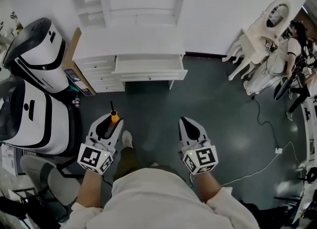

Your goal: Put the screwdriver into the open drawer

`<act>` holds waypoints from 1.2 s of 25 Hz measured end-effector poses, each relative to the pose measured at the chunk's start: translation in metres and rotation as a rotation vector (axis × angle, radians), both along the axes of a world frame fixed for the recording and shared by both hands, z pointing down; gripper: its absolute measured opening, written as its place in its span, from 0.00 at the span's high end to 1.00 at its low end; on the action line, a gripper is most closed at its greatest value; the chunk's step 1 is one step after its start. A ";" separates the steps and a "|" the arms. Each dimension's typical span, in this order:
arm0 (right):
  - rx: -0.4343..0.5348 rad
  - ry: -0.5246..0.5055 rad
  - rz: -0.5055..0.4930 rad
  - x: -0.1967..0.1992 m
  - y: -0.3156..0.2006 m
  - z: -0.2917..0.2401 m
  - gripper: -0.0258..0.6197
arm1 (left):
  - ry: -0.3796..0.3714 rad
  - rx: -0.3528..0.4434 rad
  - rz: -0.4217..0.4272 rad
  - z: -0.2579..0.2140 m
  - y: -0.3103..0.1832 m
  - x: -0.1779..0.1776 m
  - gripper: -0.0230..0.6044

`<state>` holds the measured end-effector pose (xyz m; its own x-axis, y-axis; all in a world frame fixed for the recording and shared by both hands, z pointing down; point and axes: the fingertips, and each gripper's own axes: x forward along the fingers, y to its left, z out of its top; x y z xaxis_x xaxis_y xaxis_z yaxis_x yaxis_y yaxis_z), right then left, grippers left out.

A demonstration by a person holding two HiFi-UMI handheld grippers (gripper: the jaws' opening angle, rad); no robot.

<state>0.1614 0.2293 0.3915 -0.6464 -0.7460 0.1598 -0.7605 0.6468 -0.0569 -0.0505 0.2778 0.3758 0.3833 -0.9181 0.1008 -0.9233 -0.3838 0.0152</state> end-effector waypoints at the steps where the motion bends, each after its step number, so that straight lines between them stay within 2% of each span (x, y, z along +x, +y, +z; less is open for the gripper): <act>1: -0.002 0.002 0.001 -0.002 -0.006 0.001 0.96 | 0.000 0.001 0.002 0.001 -0.006 -0.003 0.77; 14: -0.005 0.022 0.098 -0.041 -0.105 0.003 0.96 | 0.013 0.005 0.072 0.007 -0.126 -0.056 0.76; 30: -0.015 0.055 0.165 -0.110 -0.231 -0.001 0.96 | 0.028 0.004 0.151 0.010 -0.263 -0.124 0.76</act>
<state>0.0517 -0.0015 0.3904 -0.5054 -0.8386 0.2031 -0.8585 0.5123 -0.0210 -0.1744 0.0145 0.3859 0.5196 -0.8502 0.0844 -0.8544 -0.5183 0.0385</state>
